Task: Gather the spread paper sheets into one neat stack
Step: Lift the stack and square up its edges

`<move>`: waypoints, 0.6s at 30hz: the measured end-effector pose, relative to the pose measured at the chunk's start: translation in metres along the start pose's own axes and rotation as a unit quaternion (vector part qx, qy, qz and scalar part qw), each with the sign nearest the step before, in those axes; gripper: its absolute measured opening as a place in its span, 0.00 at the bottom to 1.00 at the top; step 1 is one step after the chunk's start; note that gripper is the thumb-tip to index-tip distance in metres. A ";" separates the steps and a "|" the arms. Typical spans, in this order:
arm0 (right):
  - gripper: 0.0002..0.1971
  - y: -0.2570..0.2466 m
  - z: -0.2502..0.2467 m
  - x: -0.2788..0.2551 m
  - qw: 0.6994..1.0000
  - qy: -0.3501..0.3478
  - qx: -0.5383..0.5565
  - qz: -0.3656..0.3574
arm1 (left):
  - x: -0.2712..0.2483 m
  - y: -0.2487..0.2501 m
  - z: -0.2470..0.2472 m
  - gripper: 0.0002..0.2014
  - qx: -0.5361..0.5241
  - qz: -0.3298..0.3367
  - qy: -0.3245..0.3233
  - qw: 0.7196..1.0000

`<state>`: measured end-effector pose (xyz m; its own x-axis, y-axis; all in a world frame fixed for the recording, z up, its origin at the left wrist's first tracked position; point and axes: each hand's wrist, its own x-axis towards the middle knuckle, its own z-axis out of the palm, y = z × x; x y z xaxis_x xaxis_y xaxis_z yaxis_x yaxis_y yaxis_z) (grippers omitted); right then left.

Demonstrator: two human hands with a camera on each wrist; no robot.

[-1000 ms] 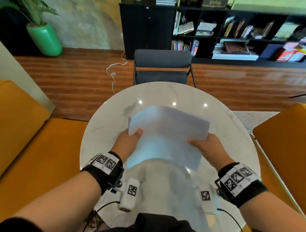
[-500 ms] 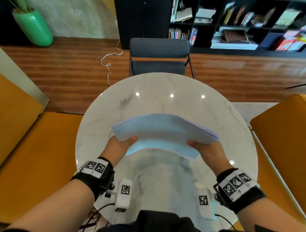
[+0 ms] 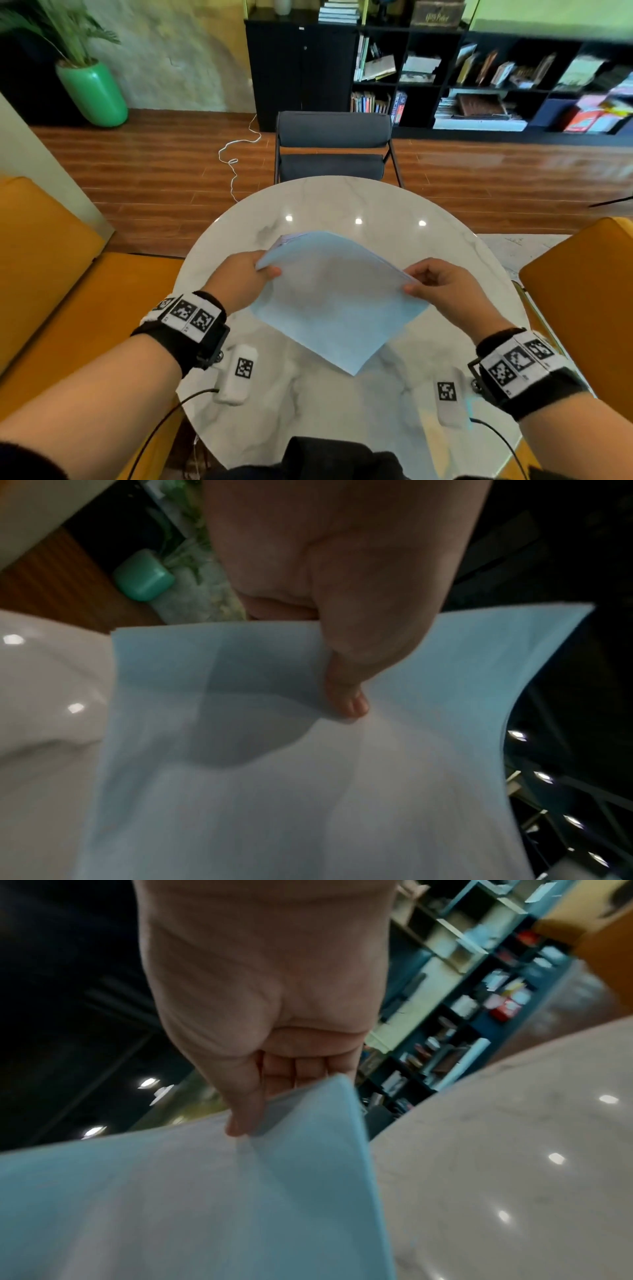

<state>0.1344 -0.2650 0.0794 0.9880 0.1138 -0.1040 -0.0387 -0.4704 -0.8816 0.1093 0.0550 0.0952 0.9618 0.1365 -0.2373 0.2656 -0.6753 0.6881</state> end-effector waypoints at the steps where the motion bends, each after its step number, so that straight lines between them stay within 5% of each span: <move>1: 0.06 -0.007 0.001 0.001 0.999 -0.015 -0.038 -0.009 | 0.002 0.006 -0.006 0.12 0.040 0.015 -0.009 0.999; 4: 0.05 -0.023 0.018 -0.003 0.986 -0.059 -0.147 -0.055 | 0.004 0.026 -0.020 0.13 0.145 0.066 -0.044 0.986; 8: 0.04 -0.024 0.034 -0.009 0.990 0.004 -0.118 -0.082 | 0.000 0.040 -0.025 0.09 0.136 0.103 -0.061 0.983; 10: 0.08 -0.019 0.035 -0.012 0.994 0.019 -0.080 -0.072 | -0.001 0.035 -0.020 0.13 0.085 0.129 -0.017 0.988; 12: 0.13 -0.015 0.035 -0.013 0.997 0.029 -0.061 -0.047 | -0.001 0.025 -0.010 0.30 0.059 0.149 0.081 0.984; 15: 0.13 -0.009 0.036 -0.011 0.999 0.041 -0.006 0.012 | -0.006 0.006 0.005 0.46 -0.038 0.075 0.168 0.982; 18: 0.07 -0.002 0.036 -0.007 0.994 0.064 0.059 0.070 | -0.009 -0.016 0.027 0.45 -0.191 -0.019 0.057 0.980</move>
<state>0.1225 -0.2334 0.0657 0.9825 -0.0616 -0.1759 -0.1861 -0.3675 -0.9112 0.0945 0.0452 0.0679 0.9462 0.2506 -0.2048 0.2858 -0.3502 0.8920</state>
